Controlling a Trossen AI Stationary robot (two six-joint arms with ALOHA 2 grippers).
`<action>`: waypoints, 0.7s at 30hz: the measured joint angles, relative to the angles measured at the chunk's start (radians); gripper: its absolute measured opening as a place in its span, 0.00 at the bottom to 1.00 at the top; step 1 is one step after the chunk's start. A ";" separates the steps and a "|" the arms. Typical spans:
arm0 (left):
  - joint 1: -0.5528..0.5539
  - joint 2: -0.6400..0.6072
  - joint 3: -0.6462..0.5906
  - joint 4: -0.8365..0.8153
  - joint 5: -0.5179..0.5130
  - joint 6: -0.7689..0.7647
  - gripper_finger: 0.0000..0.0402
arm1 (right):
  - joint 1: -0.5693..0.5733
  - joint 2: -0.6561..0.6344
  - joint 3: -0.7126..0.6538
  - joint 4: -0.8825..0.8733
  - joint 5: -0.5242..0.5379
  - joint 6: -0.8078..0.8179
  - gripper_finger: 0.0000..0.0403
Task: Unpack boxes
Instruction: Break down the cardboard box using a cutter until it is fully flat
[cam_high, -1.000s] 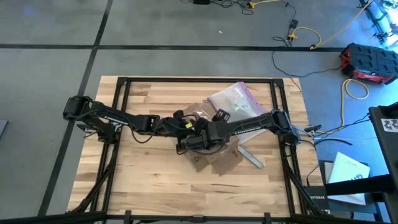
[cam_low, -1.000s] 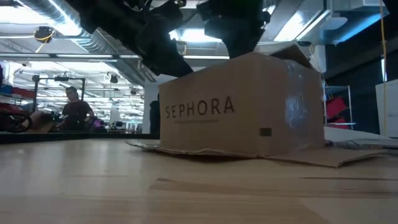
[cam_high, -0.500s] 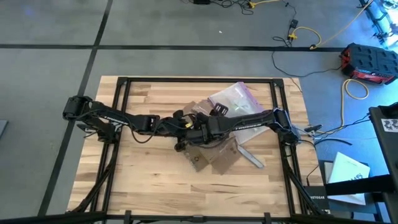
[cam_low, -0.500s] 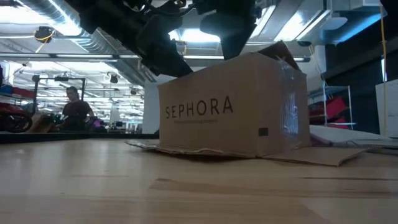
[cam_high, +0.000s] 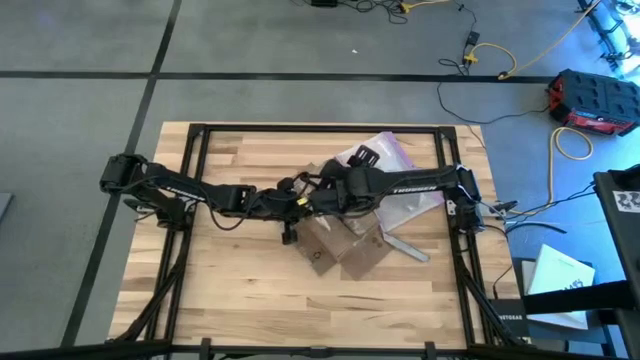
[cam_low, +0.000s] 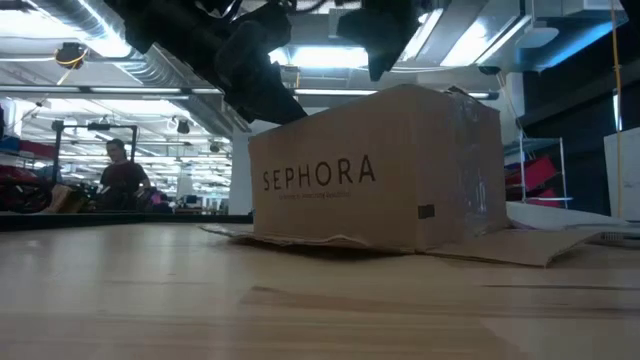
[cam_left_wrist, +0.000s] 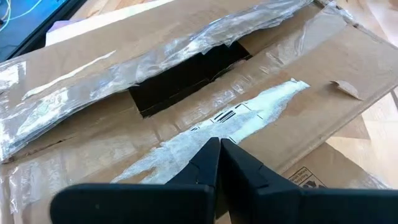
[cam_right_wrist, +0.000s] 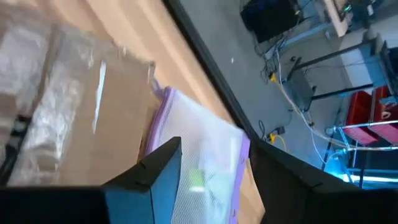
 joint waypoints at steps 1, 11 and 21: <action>0.000 0.000 0.000 0.000 -0.001 -0.001 0.00 | -0.006 -0.004 -0.012 0.002 -0.015 0.002 0.43; 0.010 -0.029 -0.004 0.024 0.070 -0.123 0.00 | 0.014 -0.013 -0.029 0.177 -0.173 -0.209 0.43; 0.044 -0.182 -0.004 -0.114 -0.062 0.005 0.00 | 0.008 -0.014 -0.059 0.316 -0.173 -0.271 0.43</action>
